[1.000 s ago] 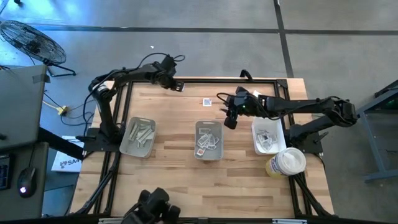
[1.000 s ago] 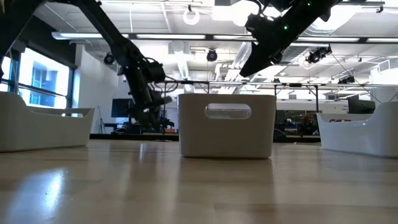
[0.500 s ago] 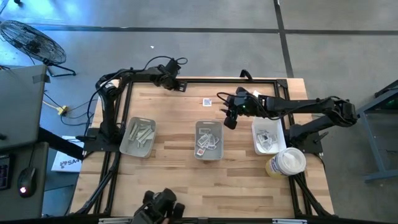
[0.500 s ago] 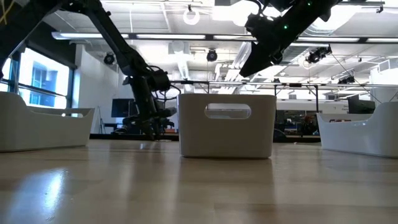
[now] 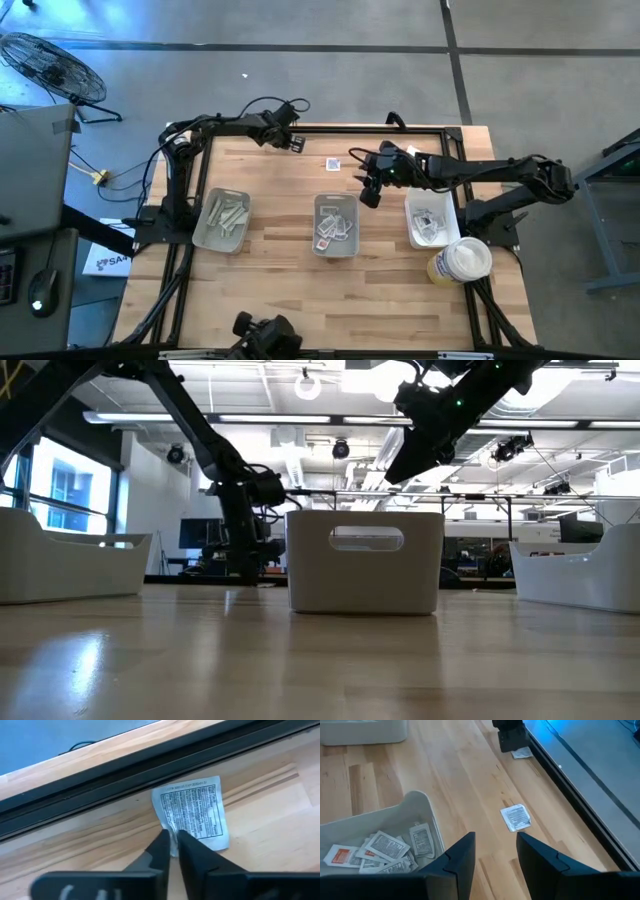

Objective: Pick & Place First Aid Supplies
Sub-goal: Put the alcohol pad into the white bin

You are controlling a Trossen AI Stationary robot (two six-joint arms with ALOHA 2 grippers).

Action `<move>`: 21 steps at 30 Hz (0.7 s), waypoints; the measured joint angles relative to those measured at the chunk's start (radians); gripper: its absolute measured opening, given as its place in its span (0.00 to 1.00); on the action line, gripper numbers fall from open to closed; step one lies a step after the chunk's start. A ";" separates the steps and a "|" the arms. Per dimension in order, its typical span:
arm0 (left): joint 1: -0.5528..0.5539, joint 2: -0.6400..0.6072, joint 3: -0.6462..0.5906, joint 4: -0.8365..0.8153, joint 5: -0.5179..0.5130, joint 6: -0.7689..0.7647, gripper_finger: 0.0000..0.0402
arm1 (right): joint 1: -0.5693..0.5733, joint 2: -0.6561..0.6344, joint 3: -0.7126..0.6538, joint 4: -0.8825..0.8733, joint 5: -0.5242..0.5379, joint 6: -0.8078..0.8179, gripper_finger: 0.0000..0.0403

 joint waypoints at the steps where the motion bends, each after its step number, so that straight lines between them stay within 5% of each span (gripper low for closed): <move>1: 0.000 0.000 0.000 0.000 -0.002 -0.001 0.05 | 0.000 0.000 0.000 0.000 -0.003 0.006 0.34; 13: -0.032 -0.058 -0.010 -0.079 -0.052 0.024 0.00 | 0.000 0.000 0.000 -0.003 -0.044 0.014 0.34; 21: -0.186 -0.221 -0.007 -0.291 -0.270 0.038 0.00 | 0.000 0.000 0.000 -0.007 -0.044 0.014 0.34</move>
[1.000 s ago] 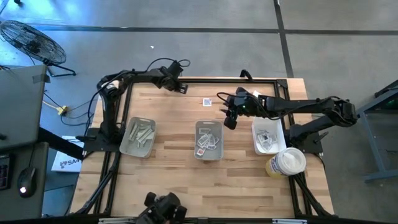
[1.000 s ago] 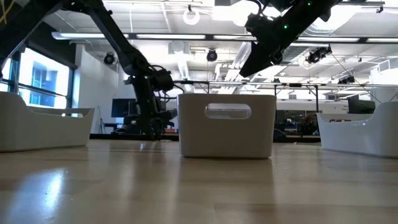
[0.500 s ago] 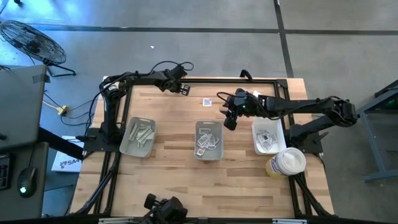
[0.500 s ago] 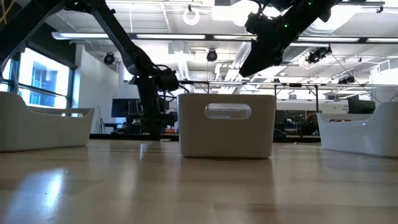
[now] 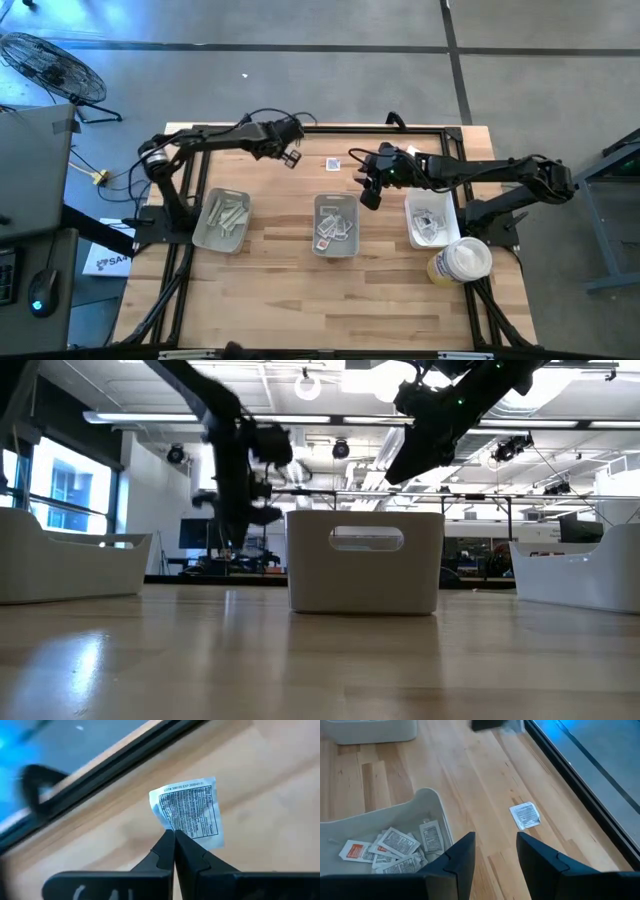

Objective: Pick & Place First Aid Supplies
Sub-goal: Put the alcohol pad into the white bin

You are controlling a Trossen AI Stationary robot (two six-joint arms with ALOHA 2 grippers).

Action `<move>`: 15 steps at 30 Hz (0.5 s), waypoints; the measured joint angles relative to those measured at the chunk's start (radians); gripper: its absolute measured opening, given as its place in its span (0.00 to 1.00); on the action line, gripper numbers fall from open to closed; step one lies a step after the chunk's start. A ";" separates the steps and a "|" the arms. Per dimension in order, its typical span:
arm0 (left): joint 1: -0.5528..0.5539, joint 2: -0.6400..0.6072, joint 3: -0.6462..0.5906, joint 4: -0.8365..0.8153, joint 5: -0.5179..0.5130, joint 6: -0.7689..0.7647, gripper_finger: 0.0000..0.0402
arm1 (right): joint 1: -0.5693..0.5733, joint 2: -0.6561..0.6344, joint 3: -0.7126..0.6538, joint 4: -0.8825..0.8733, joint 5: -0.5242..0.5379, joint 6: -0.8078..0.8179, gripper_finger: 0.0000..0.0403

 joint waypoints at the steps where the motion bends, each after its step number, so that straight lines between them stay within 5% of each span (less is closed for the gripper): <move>1: -0.029 -0.025 0.000 -0.041 -0.037 -0.012 0.00 | 0.000 0.000 0.000 0.000 0.000 0.000 0.34; 8: -0.256 -0.158 0.002 -0.311 -0.299 -0.132 0.00 | 0.000 0.000 0.000 -0.001 0.000 -0.002 0.34; 15: -0.480 -0.179 0.003 -0.275 -0.342 -0.088 0.00 | 0.000 0.000 0.000 0.008 0.000 -0.002 0.34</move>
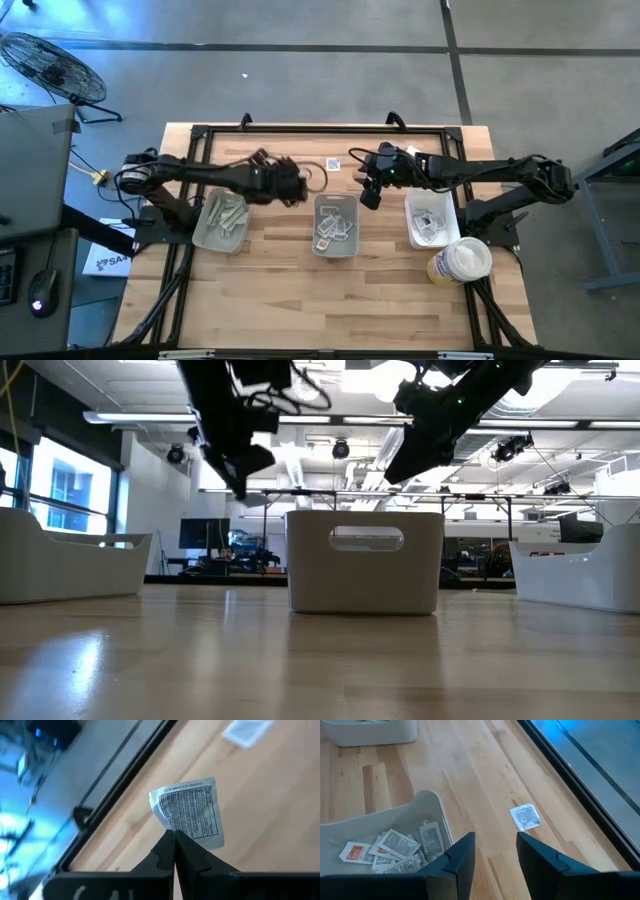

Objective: Pick & Place First Aid Supplies
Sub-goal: Put the alcohol pad into the white bin

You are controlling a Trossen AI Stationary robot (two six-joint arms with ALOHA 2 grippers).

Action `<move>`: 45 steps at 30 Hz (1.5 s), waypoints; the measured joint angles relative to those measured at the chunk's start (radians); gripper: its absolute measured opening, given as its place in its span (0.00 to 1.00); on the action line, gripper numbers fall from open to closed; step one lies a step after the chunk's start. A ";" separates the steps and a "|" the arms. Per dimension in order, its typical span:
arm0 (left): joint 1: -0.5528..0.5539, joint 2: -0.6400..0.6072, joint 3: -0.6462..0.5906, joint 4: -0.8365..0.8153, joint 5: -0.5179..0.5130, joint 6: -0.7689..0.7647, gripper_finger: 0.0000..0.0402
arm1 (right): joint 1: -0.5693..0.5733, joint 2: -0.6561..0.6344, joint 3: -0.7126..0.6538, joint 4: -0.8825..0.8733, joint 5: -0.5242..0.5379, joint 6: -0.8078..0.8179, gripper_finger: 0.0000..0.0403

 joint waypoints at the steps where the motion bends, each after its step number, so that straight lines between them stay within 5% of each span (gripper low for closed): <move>1: -0.027 0.002 0.000 0.013 -0.008 0.008 0.00 | 0.000 0.000 0.000 0.000 -0.001 0.004 0.34; 10: -0.184 0.004 -0.006 0.236 -0.222 0.129 0.00 | 0.085 0.000 0.000 0.104 -0.113 -0.008 0.34; 18: -0.249 0.005 -0.119 0.758 -0.294 0.623 0.00 | 0.172 0.000 0.000 0.291 -0.113 -0.103 0.34; 22: -0.260 0.021 -0.149 0.983 -0.267 0.860 0.00 | 0.178 0.021 0.000 0.358 -0.024 -0.071 0.34; 37: -0.257 0.020 -0.148 1.028 -0.224 0.966 0.00 | 0.148 0.114 0.000 0.430 0.038 -0.032 0.32; 45: -0.257 0.020 -0.148 1.031 -0.190 0.965 0.00 | 0.141 0.113 0.000 0.426 -0.006 -0.038 0.04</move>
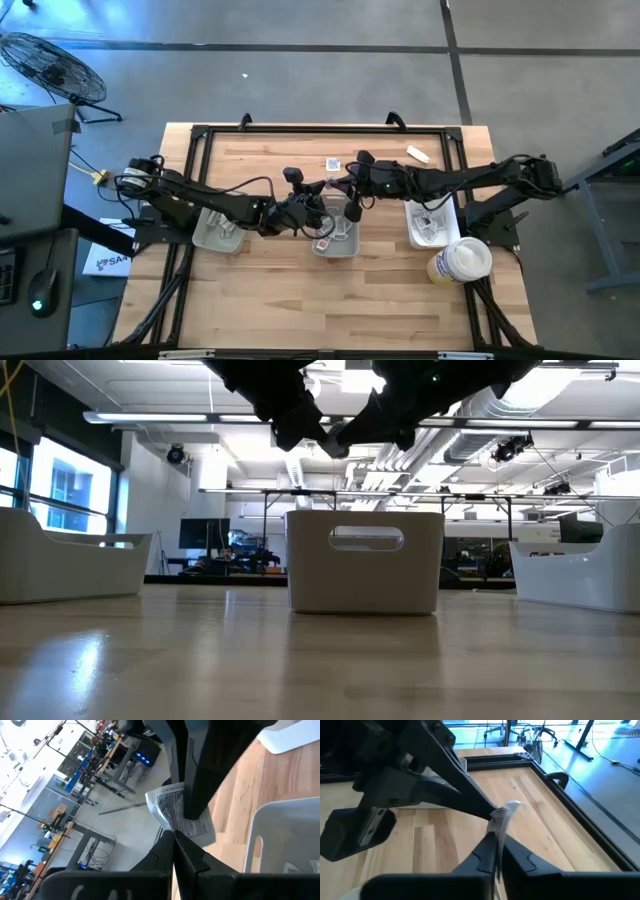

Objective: Pick & Place First Aid Supplies
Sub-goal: Put the alcohol pad into the white bin

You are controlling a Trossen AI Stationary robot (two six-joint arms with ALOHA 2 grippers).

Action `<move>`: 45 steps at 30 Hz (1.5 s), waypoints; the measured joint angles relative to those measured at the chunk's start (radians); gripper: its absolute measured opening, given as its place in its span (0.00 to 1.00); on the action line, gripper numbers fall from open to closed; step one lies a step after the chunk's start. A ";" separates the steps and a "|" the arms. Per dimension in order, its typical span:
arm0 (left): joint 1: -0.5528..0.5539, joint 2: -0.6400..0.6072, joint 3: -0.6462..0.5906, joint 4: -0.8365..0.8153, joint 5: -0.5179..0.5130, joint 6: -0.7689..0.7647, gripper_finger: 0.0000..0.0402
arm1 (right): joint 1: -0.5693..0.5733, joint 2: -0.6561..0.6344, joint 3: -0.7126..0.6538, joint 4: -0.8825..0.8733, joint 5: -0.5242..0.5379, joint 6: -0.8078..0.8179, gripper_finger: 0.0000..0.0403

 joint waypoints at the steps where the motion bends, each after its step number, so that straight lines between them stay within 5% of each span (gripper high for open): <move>1: 0.000 0.000 0.000 0.000 0.002 -0.001 0.00 | 0.000 0.000 0.000 0.000 0.000 -0.008 0.02; 7: 0.000 0.000 0.000 -0.014 0.008 -0.006 0.02 | 0.001 0.000 0.000 -0.019 0.058 -0.026 0.01; 14: 0.000 -0.033 0.000 -0.134 -0.060 -0.085 0.22 | 0.002 -0.046 0.000 -0.157 0.095 -0.059 0.01; 20: 0.021 -0.114 0.000 -0.381 -0.080 -0.315 0.38 | 0.028 -0.167 0.002 -0.497 0.279 -0.027 0.00; 26: 0.114 -0.144 0.000 -0.544 -0.001 -0.546 0.42 | 0.071 -0.216 0.081 -1.001 0.358 0.205 0.00; 31: 0.191 -0.144 -0.018 -0.512 0.144 -0.572 0.42 | 0.065 -0.208 0.084 -1.339 0.318 0.466 0.00; 35: 0.196 -0.144 -0.030 -0.467 0.159 -0.552 0.42 | 0.066 -0.208 0.031 -1.490 0.241 0.660 0.00; 45: 0.183 -0.144 -0.030 -0.441 0.162 -0.516 0.42 | 0.046 -0.203 -0.200 -1.393 0.046 0.753 0.00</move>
